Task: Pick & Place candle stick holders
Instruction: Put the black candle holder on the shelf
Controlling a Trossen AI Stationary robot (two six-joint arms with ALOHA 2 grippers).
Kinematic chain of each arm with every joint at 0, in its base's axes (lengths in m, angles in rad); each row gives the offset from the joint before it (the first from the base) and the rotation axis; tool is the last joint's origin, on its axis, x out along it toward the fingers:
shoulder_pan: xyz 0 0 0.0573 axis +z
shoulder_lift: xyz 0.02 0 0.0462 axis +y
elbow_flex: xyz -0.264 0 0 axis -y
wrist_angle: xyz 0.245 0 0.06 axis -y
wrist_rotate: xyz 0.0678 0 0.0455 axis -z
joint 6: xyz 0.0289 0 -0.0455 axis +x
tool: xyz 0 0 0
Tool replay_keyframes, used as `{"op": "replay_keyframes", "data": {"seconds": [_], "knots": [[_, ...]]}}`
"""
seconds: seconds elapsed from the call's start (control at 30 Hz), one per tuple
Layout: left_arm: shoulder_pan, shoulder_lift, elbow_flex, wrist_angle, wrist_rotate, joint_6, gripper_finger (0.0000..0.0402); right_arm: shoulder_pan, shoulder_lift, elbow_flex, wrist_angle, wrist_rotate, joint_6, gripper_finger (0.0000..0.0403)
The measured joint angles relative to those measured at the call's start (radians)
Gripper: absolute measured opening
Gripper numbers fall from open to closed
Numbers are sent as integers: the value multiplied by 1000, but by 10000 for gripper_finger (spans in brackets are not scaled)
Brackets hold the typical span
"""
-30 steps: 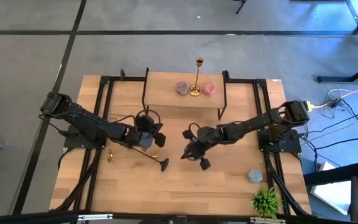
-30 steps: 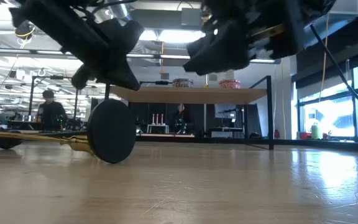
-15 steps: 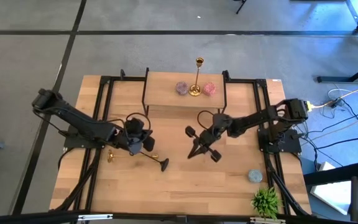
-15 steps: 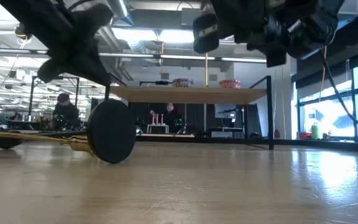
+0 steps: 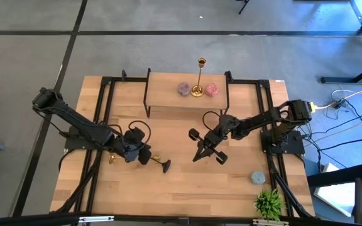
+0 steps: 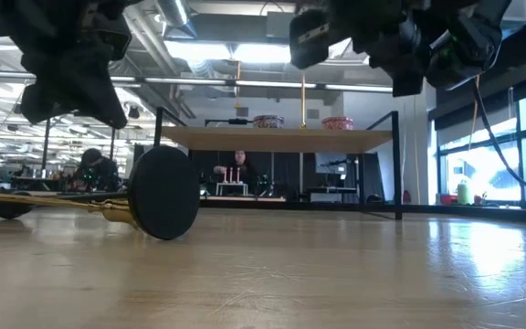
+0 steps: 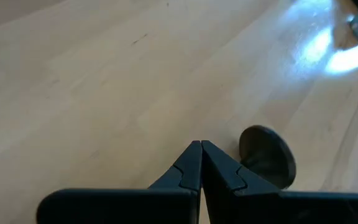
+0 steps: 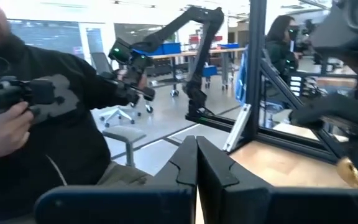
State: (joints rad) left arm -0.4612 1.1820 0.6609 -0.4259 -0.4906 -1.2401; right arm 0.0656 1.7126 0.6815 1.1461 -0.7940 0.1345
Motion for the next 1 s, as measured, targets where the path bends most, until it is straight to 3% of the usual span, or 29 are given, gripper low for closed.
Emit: {"op": "replay_keyframes", "data": {"seconds": [0.23,0.43,0.6,1.0], "knots": [[-65,0,0,-65,67,185,2,9,0,0,5,-3,14,0],[-106,5,32,-255,141,366,2,9,0,0,2,-3,18,0],[-84,5,48,-329,182,520,2,9,0,0,2,-3,18,0],[-16,5,49,-326,223,663,7,43,0,0,-2,63,50,0]]}}
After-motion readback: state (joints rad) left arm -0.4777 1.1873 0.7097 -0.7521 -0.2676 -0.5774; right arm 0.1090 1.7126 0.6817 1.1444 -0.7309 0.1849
